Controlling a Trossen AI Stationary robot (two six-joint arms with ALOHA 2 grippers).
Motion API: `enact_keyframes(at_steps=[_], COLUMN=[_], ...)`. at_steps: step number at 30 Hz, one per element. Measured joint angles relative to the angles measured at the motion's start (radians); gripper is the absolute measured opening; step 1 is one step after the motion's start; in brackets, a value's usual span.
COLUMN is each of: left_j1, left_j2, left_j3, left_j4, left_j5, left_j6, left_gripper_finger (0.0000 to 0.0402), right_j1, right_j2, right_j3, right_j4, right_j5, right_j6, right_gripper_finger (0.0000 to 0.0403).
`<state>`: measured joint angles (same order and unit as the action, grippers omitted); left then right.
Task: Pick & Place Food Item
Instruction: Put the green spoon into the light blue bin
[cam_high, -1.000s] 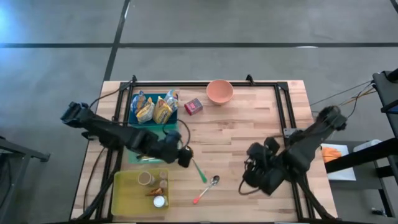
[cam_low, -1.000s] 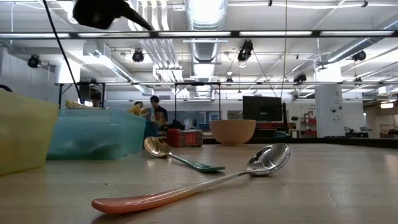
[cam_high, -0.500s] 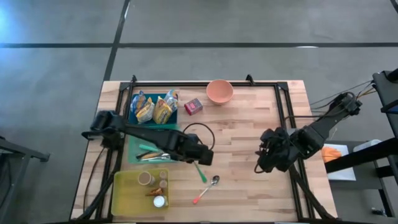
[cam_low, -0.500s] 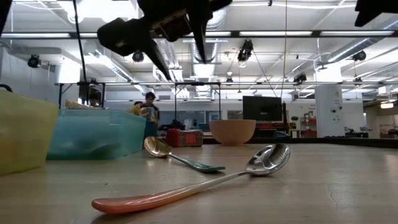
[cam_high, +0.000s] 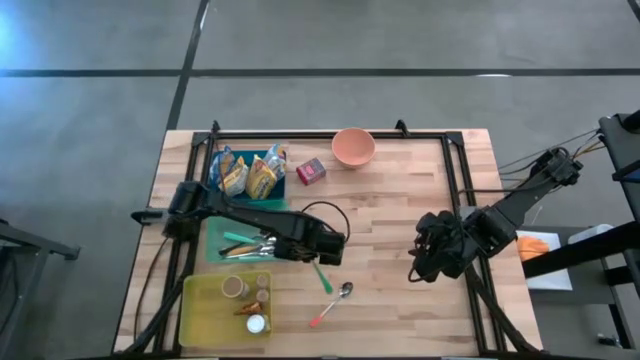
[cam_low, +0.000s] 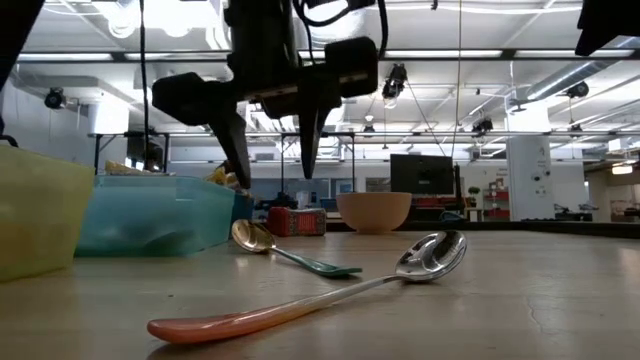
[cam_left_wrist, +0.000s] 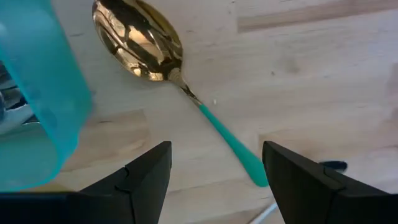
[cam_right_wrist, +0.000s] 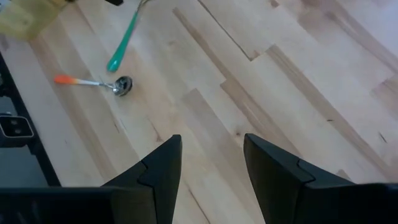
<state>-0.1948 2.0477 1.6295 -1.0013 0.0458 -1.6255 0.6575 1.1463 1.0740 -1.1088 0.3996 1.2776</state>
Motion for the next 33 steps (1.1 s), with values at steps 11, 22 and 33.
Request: enact_keyframes(at_steps=[11,22,33], left_j1=[0.011,-0.007,-0.013], left_j2=[0.055,0.076,0.076], left_j3=[0.001,0.000,-0.039], left_j4=[0.001,0.020,0.047], left_j5=[0.024,-0.054,-0.092], left_j6=[-0.087,-0.282,-0.323], left_gripper_finger=[0.0250,0.0163,0.0159], right_j1=[0.000,0.001,0.001], right_j2=[0.007,0.016,0.022], right_j3=[0.009,0.033,0.032], right_j4=[0.042,0.050,0.097], right_j5=[0.000,-0.008,-0.008], right_j6=[-0.014,0.002,0.005], right_gripper_finger=[0.0170,0.0170,0.0170])
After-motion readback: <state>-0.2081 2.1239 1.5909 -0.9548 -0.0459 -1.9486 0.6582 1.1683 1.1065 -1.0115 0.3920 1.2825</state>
